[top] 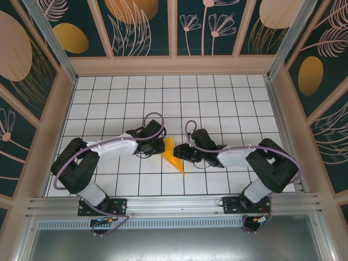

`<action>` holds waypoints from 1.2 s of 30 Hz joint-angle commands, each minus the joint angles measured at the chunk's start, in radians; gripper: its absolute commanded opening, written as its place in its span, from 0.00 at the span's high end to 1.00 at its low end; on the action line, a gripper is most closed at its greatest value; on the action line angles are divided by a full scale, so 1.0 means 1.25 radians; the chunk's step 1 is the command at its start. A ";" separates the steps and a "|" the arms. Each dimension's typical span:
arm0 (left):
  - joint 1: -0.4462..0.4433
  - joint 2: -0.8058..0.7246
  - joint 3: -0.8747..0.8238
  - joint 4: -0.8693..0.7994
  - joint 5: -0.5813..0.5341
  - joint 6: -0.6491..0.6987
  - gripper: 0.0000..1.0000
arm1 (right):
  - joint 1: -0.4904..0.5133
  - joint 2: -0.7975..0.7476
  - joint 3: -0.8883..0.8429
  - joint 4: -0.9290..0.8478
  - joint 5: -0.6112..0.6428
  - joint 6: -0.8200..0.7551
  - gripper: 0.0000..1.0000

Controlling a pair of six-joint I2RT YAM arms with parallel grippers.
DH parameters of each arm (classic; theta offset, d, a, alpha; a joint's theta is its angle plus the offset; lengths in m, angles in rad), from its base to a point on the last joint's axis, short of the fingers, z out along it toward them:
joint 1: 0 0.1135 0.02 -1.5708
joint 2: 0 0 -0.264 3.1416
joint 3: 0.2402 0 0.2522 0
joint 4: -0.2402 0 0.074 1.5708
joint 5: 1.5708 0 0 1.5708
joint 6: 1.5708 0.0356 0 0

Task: Fold a paper plane with a square sheet of paper (pick it up from the middle)
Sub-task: Move a paper plane to the center of the table.

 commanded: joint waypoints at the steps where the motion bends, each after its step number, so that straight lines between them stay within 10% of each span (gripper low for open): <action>1: -0.002 -0.015 -0.012 -0.023 -0.024 0.004 0.85 | 0.013 0.012 0.021 0.009 -0.018 -0.026 0.53; 16: -0.001 -0.019 -0.011 -0.016 -0.025 0.009 0.85 | 0.056 0.010 0.027 -0.028 0.001 -0.060 0.53; 36: -0.001 -0.122 -0.038 0.004 -0.066 0.008 0.79 | 0.099 0.054 0.183 -0.261 0.178 -0.108 0.91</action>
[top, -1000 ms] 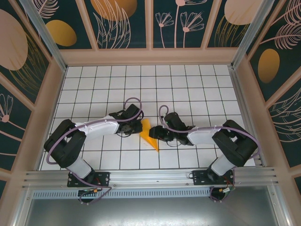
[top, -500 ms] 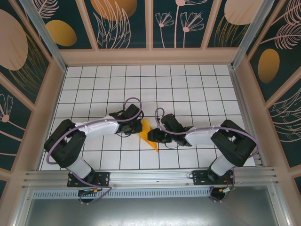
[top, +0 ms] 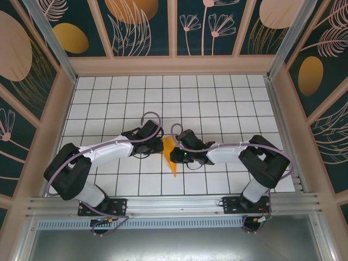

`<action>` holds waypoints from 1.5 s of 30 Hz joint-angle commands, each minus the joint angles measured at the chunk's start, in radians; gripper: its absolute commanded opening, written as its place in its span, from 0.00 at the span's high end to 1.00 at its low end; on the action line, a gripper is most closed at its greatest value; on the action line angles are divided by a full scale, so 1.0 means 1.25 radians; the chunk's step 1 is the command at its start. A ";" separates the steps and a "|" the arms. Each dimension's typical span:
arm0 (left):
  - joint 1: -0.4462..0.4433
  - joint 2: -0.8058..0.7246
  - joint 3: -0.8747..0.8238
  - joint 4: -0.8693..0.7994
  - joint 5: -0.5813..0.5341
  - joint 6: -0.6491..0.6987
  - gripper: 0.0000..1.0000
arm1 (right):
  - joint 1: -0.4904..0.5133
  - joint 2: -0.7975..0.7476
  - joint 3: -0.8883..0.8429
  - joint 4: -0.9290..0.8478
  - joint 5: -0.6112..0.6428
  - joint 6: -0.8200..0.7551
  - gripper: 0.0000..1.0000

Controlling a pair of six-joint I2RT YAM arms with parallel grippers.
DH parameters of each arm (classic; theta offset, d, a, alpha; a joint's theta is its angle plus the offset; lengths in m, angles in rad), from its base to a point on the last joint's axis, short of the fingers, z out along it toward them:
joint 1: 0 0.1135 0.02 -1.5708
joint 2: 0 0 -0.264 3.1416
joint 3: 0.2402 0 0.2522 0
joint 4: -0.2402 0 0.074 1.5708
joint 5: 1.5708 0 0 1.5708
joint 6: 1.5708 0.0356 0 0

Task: Fold a paper plane with a square sheet of paper (pick it up from the middle)
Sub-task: Move a paper plane to the center of the table.

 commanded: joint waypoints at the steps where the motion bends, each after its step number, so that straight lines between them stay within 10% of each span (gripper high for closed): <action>1: 0.000 -0.068 -0.016 0.003 -0.055 -0.002 0.75 | 0.006 -0.022 0.056 -0.094 0.097 -0.010 0.92; 13: 0.000 -0.282 -0.089 0.001 -0.237 -0.044 0.61 | -0.053 0.161 0.413 -0.518 0.393 -0.014 0.90; 45: 0.000 -0.339 -0.118 0.004 -0.297 -0.040 0.59 | -0.070 0.321 0.504 -0.549 0.290 -0.159 0.76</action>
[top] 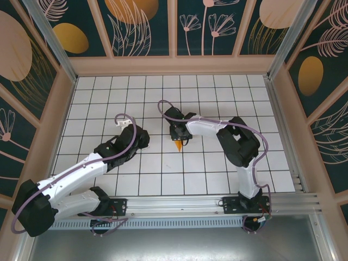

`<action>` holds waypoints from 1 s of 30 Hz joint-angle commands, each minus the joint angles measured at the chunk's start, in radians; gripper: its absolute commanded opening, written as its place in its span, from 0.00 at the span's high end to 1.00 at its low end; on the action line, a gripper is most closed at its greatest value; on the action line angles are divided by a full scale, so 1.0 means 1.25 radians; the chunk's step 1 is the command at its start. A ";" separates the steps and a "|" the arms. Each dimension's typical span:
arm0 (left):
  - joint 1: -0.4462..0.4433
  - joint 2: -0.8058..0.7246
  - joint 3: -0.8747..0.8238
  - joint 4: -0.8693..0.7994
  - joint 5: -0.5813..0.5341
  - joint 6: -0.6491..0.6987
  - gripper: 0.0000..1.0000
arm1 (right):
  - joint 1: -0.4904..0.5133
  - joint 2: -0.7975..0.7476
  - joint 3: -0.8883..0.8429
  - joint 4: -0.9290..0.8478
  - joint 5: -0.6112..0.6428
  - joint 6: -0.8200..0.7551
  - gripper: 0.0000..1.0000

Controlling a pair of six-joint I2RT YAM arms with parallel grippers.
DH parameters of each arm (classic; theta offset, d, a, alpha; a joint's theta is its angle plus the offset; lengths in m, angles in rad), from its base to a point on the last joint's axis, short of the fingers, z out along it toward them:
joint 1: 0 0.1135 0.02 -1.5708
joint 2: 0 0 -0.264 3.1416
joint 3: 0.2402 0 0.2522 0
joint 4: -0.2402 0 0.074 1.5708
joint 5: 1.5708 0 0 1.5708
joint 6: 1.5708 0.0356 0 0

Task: Fold a paper plane with a square sheet of paper (pick it up from the middle)
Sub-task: Move a paper plane to the center of the table, then reset both arms

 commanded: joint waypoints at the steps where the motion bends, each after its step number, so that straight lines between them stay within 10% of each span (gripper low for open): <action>1: 0.000 0.007 -0.004 0.004 -0.022 0.003 0.60 | 0.006 0.019 0.004 -0.072 -0.016 -0.027 0.76; 14: 0.000 0.007 0.028 0.005 -0.185 0.053 0.52 | 0.010 -0.244 0.026 -0.060 0.118 -0.026 0.54; 25: 0.022 -0.007 0.008 0.115 -0.444 0.207 0.14 | -0.074 -0.616 -0.327 0.172 0.498 -0.026 0.44; 30: 0.168 -0.018 -0.059 0.225 -0.438 0.255 0.05 | -0.209 -0.695 -0.521 0.359 0.529 -0.106 0.38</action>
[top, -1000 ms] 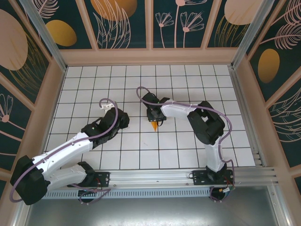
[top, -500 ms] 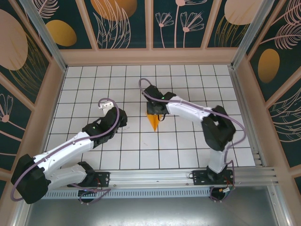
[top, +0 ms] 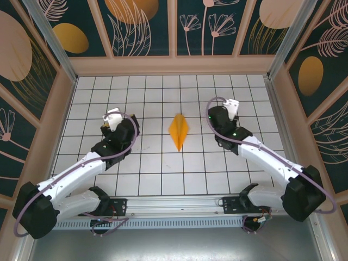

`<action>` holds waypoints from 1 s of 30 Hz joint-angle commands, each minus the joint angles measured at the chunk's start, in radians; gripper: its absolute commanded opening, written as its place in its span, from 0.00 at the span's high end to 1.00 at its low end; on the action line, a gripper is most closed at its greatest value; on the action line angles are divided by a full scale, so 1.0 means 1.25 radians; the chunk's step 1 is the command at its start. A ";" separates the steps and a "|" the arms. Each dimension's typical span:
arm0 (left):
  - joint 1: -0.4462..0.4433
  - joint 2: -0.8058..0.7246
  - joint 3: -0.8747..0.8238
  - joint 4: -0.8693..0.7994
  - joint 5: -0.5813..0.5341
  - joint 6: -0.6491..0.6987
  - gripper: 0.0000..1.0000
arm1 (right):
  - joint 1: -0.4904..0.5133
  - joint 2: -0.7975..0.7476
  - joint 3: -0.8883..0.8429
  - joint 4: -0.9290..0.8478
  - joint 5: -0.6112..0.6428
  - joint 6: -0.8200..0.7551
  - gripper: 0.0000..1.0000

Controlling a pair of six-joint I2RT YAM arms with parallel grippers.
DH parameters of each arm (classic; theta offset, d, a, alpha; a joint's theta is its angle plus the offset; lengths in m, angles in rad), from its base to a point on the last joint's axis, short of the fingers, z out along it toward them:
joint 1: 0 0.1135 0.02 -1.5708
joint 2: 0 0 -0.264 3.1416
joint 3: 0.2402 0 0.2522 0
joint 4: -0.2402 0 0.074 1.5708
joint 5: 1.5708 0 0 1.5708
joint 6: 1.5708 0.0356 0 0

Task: Fold a paper plane with a square sheet of paper (pick it up from the middle)
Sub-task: Reset both arms

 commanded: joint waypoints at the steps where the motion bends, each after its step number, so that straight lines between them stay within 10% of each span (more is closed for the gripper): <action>1: 0.108 -0.009 -0.054 0.099 -0.041 0.056 0.05 | -0.088 -0.041 -0.127 0.198 0.065 -0.087 0.37; 13: 0.237 0.202 -0.168 0.609 -0.114 0.371 0.01 | -0.361 0.131 -0.377 0.793 -0.196 -0.355 0.33; 20: 0.299 0.361 -0.224 0.925 0.006 0.492 0.01 | -0.423 0.244 -0.412 1.070 -0.415 -0.421 0.34; 25: 0.404 0.333 -0.319 1.044 0.264 0.438 0.01 | -0.477 0.272 -0.517 1.270 -0.565 -0.415 0.32; 28: 0.434 0.336 -0.380 1.139 0.374 0.435 0.01 | -0.481 0.279 -0.478 1.204 -0.565 -0.407 0.02; 30: 0.440 0.386 -0.393 1.253 0.370 0.436 0.01 | -0.497 0.280 -0.461 1.174 -0.561 -0.379 0.01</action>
